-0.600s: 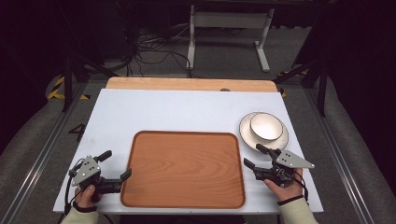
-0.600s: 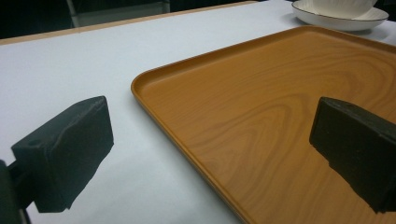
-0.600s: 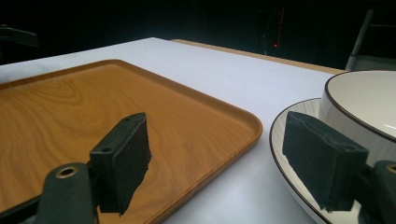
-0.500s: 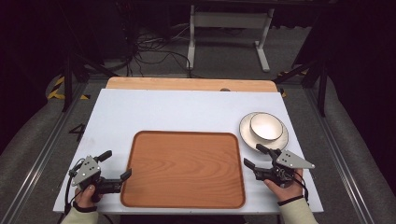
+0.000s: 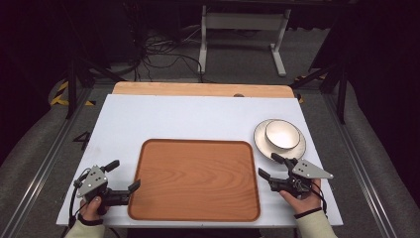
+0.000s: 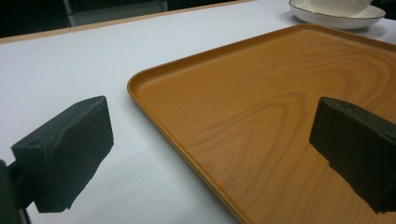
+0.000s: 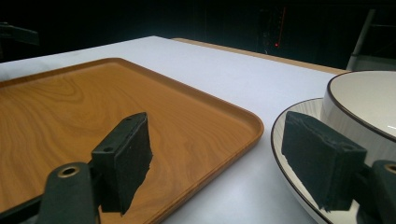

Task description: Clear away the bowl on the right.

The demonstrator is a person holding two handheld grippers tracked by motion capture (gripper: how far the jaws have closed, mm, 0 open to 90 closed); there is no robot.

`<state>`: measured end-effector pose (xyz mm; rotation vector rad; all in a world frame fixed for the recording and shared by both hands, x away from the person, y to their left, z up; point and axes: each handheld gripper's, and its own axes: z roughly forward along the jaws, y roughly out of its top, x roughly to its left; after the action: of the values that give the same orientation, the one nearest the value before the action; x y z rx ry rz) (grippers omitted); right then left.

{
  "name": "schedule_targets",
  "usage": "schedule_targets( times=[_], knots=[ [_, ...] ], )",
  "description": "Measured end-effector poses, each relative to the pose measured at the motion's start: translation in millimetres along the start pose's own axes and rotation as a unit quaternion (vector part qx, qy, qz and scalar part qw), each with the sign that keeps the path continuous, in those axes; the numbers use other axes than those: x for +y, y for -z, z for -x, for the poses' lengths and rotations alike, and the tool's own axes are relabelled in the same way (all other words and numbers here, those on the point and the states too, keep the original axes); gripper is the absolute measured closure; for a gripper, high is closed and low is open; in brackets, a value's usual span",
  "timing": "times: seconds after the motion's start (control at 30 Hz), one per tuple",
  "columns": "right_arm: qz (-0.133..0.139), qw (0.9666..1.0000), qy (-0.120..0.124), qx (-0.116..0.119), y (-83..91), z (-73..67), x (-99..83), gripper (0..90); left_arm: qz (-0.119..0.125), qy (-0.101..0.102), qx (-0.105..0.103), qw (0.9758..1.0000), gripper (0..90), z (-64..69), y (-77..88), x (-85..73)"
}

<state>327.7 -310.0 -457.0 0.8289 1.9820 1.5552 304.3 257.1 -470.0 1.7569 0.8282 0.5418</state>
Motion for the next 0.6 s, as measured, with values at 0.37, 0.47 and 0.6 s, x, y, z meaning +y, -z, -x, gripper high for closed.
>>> schedule_targets(
  times=[0.37,0.47,0.6],
  knots=[
    [-0.004,0.9999,-0.011,-0.008,-0.8,2.6,7.6,28.4,0.001,0.001,0.001,1.0,0.4,0.1,0.2,0.0],
    [-0.007,0.9998,-0.016,-0.005,0.5,3.4,17.1,28.0,0.002,0.0,0.001,1.0,0.4,0.0,0.1,-0.1],
    [-0.015,0.9997,-0.019,0.002,-0.8,4.7,27.7,28.0,0.001,0.0,0.002,1.0,0.4,0.0,0.3,0.0]
  ],
)
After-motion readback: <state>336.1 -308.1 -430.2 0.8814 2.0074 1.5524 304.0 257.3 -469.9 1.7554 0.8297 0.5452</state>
